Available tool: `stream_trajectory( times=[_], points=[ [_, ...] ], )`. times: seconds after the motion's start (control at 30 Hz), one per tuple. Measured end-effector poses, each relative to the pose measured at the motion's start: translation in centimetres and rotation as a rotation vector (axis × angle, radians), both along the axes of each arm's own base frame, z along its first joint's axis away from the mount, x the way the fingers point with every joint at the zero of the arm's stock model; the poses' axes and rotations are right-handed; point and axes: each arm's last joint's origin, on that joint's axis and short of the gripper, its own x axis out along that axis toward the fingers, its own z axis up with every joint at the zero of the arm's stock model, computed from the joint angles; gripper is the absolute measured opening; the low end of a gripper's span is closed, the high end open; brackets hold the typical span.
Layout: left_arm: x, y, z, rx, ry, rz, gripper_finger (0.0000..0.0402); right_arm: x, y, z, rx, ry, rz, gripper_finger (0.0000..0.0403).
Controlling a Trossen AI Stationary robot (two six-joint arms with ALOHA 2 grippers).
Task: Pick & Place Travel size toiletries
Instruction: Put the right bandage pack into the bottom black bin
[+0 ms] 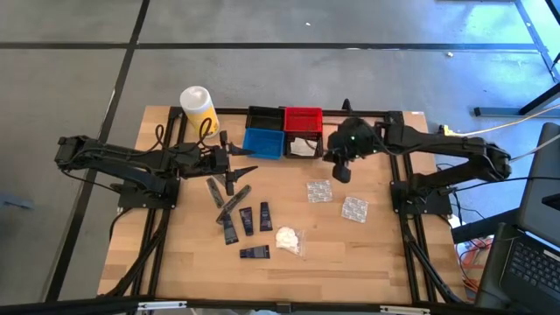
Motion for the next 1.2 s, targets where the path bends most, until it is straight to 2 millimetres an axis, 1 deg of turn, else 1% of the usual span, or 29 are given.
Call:
stream_trajectory(
  times=[0.23, 0.47, 0.77, 1.07, 1.2],
  points=[
    [0.0, 0.0, 0.0, 0.0, 0.0, 0.0, 0.0196, 0.3, 2.6, -0.1, 0.039, 0.015, 0.034, 0.0021],
    [0.0, 0.0, 0.0, 0.0, 0.0, 0.0, 0.0196, 0.1, 5.1, -0.3, 0.024, 0.054, -0.012, 0.0004],
    [0.0, 0.0, 0.0, 0.0, 0.0, 0.0, 0.0196, -0.8, 7.7, -0.8, 0.021, 0.123, -0.119, 0.002],
    [0.0, 0.0, 0.0, 0.0, 0.0, 0.0, 0.0196, -1.5, 10.2, -0.9, 0.047, 0.118, -0.168, 0.0004],
    [0.0, 0.0, 0.0, 0.0, 0.0, 0.0, 0.0196, -1.8, 11.2, -0.9, 0.045, 0.112, -0.178, 0.0011]
  ],
)
